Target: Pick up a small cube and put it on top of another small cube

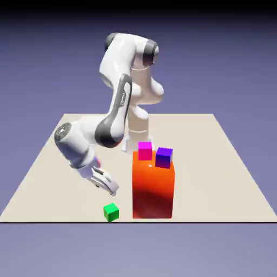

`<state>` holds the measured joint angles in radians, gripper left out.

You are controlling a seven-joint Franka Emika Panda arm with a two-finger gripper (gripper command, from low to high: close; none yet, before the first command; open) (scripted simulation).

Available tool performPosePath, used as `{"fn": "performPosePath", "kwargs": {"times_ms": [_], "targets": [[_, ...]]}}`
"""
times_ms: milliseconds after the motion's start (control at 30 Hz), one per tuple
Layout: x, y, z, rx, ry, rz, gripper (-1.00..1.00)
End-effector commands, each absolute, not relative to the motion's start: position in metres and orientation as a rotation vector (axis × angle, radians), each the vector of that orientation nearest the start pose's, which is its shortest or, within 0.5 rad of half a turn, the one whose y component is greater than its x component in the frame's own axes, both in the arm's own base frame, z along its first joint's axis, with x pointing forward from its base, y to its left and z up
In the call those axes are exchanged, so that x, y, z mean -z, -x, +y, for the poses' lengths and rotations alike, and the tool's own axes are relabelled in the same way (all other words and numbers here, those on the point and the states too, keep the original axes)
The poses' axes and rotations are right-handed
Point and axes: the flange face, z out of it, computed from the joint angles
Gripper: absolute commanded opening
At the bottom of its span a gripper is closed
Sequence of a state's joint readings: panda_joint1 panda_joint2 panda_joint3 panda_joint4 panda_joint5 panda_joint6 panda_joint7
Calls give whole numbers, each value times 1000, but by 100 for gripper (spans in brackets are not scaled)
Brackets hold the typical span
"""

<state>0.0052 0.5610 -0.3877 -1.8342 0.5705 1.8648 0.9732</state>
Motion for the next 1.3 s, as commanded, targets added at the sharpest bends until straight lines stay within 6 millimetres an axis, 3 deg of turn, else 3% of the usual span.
{"fn": "performPosePath", "kwargs": {"times_ms": [0, 200, 267, 367, 400, 433, 533, 567, 700, 833, 933, 1200, 1233, 1267], "targets": [[-207, -570, -177, -816, 1943, 2151, 0], [-154, -578, -193, -1101, 1791, 2219, 0], [-150, -579, -194, -1122, 1780, 2223, 0], [-94, -560, -165, -1122, 1780, 2223, 0], [-94, -560, -165, -1122, 1780, 2223, -100], [-94, -560, -165, -1122, 1780, 2223, -100], [-150, -579, -194, -1122, 1780, 2223, -100], [-150, -579, -194, -1122, 1780, 2223, -100], [-218, -607, -145, -1007, 2049, 1907, -100], [-290, -615, -88, -945, 2301, 1588, -100], [-337, -604, -48, -958, 2476, 1398, -100], [-425, -536, 28, -1108, 2934, 1166, -100], [-430, -528, 32, -1129, 2979, 1172, -100], [-422, -526, 27, -1178, 2971, 1231, -100]]}}
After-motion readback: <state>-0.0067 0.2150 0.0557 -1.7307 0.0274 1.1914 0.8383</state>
